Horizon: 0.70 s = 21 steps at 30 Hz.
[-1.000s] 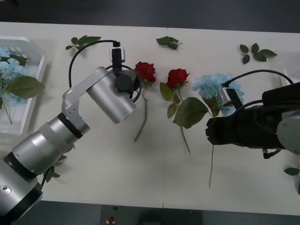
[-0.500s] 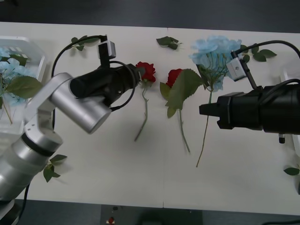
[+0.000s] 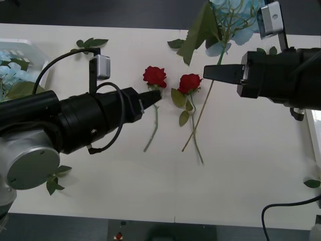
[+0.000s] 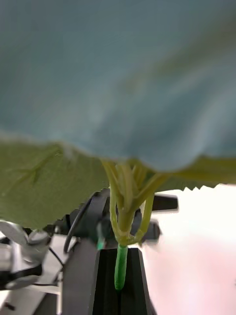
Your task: Put the red flowers into the right box and the blue flowers into the left box
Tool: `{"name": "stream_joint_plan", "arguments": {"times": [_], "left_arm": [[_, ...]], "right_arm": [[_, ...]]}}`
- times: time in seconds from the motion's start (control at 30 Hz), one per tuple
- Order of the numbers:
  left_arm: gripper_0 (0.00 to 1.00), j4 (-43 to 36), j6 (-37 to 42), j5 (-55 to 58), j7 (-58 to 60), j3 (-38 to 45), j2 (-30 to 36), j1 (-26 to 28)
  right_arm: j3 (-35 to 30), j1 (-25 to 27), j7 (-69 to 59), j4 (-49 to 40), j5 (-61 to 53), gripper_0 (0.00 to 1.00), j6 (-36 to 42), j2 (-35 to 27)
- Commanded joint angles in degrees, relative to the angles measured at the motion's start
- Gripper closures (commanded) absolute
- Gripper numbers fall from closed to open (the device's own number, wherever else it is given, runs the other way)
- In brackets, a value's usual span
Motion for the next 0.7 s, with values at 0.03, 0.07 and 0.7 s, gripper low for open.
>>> {"name": "stream_joint_plan", "arguments": {"times": [0.03, 0.07, 0.7], "left_arm": [[0.00, -7.54, -0.52, 6.38, -0.95, -0.31, -0.68, 0.85], [0.00, -9.12, -0.52, 7.61, -0.95, -0.14, -0.86, 1.37], [0.00, -12.99, -0.26, 6.91, 1.24, -5.50, -3.94, -3.02]], "right_arm": [[-0.16, -4.19, 1.90, 3.11, -4.22, 1.00, -0.37, 0.16], [-0.16, -5.24, 1.73, 4.34, -5.45, 1.00, -0.37, 0.16], [0.72, -17.11, 0.41, 16.91, -14.59, 1.00, -0.37, 0.51]]}}
